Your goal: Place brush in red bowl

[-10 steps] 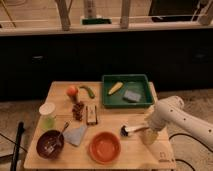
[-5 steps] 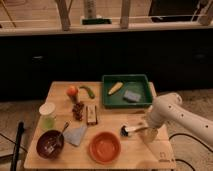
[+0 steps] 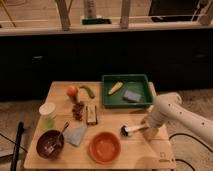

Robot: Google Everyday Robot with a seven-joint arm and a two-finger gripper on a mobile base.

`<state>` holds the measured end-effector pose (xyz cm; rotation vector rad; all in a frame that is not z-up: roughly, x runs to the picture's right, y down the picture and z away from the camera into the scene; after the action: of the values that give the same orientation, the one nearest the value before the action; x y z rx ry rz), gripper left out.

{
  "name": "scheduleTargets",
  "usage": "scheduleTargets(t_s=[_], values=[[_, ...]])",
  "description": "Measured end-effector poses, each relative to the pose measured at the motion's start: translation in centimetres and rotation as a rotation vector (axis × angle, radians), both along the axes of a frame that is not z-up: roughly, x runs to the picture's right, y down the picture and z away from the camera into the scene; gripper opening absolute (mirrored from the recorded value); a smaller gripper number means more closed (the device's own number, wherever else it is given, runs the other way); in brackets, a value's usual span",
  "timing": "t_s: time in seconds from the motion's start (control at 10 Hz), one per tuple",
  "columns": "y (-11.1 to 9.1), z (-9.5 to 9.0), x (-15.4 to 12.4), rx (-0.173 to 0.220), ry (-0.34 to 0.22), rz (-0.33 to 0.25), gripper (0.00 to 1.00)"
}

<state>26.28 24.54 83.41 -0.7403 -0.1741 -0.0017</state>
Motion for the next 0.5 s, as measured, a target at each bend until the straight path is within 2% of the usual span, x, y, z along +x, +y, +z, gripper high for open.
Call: scheduleTargets(t_s=[0.2,0.5], values=[[-0.20,0.09,-0.02,-0.001,-0.003,-0.008,0.26],[-0.23,-0.22,0.24,-0.006,0.000,-0.011,0.01]])
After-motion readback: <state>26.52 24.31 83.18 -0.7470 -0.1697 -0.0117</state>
